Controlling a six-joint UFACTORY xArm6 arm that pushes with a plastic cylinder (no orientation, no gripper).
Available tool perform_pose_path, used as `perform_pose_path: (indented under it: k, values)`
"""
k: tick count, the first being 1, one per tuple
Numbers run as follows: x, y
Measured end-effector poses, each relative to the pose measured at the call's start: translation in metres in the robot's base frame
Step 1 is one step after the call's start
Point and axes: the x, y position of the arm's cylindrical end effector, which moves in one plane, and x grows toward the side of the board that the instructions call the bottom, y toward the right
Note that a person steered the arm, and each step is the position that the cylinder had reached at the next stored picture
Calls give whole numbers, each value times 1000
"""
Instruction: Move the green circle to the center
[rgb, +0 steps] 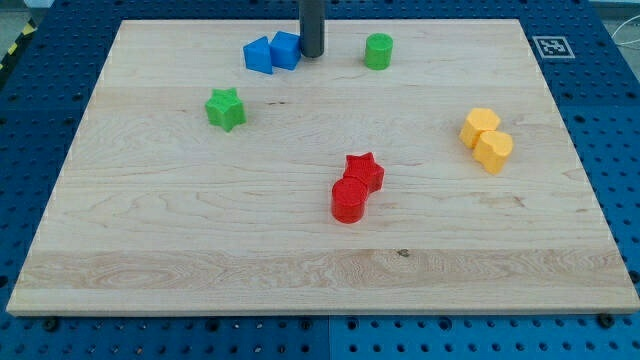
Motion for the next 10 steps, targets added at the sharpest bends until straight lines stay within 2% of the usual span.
perform_pose_path:
  k: [3, 4, 6, 7, 8, 9, 10]
  values:
    - [-3, -26]
    - [-18, -10]
    - [-26, 86]
    - [-15, 129]
    - [17, 133]
    - [30, 133]
    - [3, 133]
